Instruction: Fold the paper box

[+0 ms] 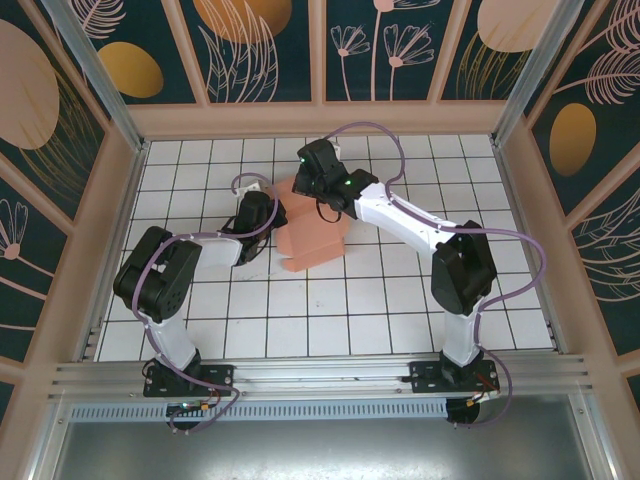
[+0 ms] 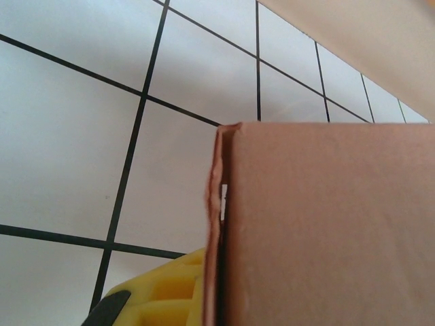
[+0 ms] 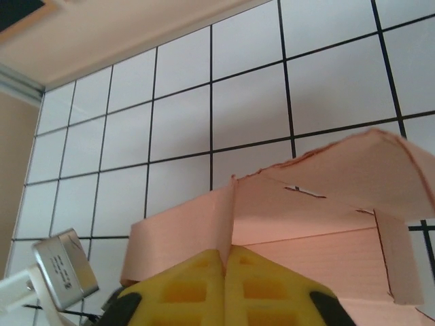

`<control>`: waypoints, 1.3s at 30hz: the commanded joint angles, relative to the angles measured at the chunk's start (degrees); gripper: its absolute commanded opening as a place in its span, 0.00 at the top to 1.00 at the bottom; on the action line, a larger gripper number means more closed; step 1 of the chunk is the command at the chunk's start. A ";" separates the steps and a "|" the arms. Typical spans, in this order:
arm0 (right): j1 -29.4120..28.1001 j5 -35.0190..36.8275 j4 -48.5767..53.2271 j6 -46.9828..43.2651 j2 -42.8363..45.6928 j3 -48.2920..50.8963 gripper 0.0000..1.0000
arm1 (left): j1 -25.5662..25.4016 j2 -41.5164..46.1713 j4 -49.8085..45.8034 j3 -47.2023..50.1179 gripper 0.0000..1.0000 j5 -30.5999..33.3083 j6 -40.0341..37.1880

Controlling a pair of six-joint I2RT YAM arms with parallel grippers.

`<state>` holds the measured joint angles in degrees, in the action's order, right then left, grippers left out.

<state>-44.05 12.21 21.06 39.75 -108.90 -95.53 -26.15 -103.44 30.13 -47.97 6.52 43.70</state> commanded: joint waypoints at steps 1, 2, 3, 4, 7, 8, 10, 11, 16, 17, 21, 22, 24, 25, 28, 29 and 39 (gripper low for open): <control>-0.39 0.64 -0.06 -0.72 -0.05 -1.92 0.95 | 0.16 1.05 0.90 -0.34 1.00 -0.08 -0.44; -0.42 0.16 0.10 -0.94 0.40 -1.90 0.87 | 0.19 1.04 0.78 -0.38 1.00 -0.19 -0.33; -0.48 -0.18 0.21 -1.14 0.89 -1.67 0.78 | 0.16 1.18 0.65 -0.38 1.00 -0.28 -0.24; -0.42 -0.57 0.21 -1.42 1.65 -1.32 0.70 | 0.14 1.14 0.15 -0.47 1.00 -0.17 -0.22; -0.42 -2.28 -1.01 -3.42 4.76 1.27 0.57 | 0.28 1.23 -1.36 -1.14 1.00 0.00 -0.46; -0.42 -2.86 -2.12 -4.46 6.30 2.49 0.54 | 0.23 1.23 -1.51 -1.16 1.00 -0.09 -0.38; -0.43 -4.78 -5.72 -7.75 10.29 6.99 0.51 | 0.23 1.08 -2.45 -2.03 1.00 -0.67 -0.61; -0.44 -4.89 -7.32 -9.07 12.44 9.03 0.50 | 0.22 0.92 -2.74 -2.34 1.00 -0.97 -0.65; 3.66 -1.71 -12.01 -12.81 23.16 19.74 0.46 | 0.23 0.94 -4.15 -3.67 1.00 -2.64 -1.43; 6.25 -3.90 -12.23 -12.32 24.44 21.31 0.46 | 0.23 1.14 -5.03 -4.19 1.00 -2.95 -1.85; 18.59 -21.74 -20.71 -12.70 27.86 29.82 0.47 | 0.29 2.33 -4.54 -4.26 1.00 -5.06 -4.95; 20.67 -24.77 -21.67 -13.35 27.71 30.32 0.48 | 0.23 2.30 -4.55 -4.44 1.00 -5.40 -5.27; 22.53 -28.88 -22.47 -16.63 26.32 29.70 0.48 | 0.24 2.20 -4.38 -4.67 1.00 -6.43 -5.45; 22.78 -30.20 -22.47 -18.80 25.39 28.86 0.48 | 0.22 2.27 -4.29 -4.85 1.00 -6.95 -5.38; 22.78 -35.65 -22.38 -25.46 22.27 26.69 0.49 | 0.25 2.25 -4.19 -5.70 1.00 -8.56 -5.04; 22.75 -37.26 -22.47 -27.09 21.45 26.14 0.49 | 0.23 2.16 -4.35 -6.01 1.00 -9.09 -5.20; 22.45 -47.13 -19.67 -38.77 15.00 22.92 0.57 | 0.27 1.76 -5.19 -7.45 1.00 -13.18 -3.98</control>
<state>-21.21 -29.58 1.45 5.78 -92.97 -70.22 -26.13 -103.04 25.28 -53.19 -4.40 39.64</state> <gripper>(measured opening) 0.441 0.074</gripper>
